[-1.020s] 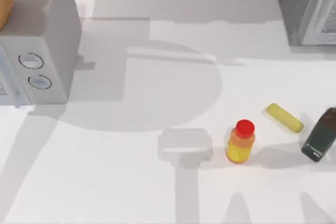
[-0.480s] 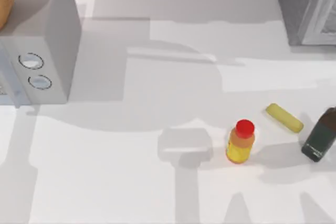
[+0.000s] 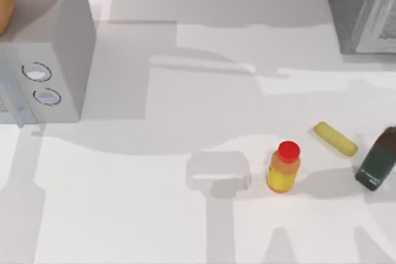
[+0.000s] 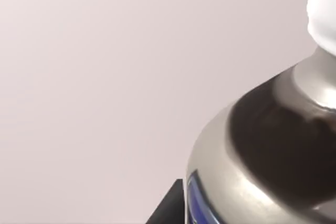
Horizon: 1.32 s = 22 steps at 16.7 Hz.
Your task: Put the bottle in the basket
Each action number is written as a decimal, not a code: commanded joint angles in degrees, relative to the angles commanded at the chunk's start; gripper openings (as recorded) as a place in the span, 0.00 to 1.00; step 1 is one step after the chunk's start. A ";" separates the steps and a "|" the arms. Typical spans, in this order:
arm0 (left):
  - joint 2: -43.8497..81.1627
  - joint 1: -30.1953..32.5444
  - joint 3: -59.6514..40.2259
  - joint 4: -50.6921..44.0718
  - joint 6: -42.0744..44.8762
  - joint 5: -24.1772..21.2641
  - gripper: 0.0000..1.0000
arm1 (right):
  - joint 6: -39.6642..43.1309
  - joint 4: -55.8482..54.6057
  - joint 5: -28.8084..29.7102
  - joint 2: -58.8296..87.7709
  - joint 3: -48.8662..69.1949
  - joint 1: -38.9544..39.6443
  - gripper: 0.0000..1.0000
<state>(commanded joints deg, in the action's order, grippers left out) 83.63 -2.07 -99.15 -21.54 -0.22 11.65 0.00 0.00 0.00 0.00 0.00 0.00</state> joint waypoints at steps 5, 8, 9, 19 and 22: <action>2.03 -1.05 3.64 6.60 0.06 -1.16 0.00 | 0.00 0.00 0.00 0.00 0.00 0.00 1.00; 2.61 -1.42 4.43 7.47 0.04 -1.42 0.00 | 0.00 0.00 0.00 0.00 0.00 0.00 1.00; 2.61 -1.42 4.43 7.47 0.04 -1.42 0.00 | 0.00 0.00 0.00 0.00 0.00 0.00 1.00; 2.61 -1.42 4.43 7.47 0.04 -1.42 0.68 | 0.00 0.00 0.00 0.00 0.00 0.00 1.00; 2.61 -1.42 4.43 7.47 0.04 -1.42 0.90 | 0.00 0.00 0.00 0.00 0.00 0.00 1.00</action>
<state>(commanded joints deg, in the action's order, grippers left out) 86.23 -3.49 -94.72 -14.07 -0.18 10.22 0.00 0.00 0.00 0.00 0.00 0.00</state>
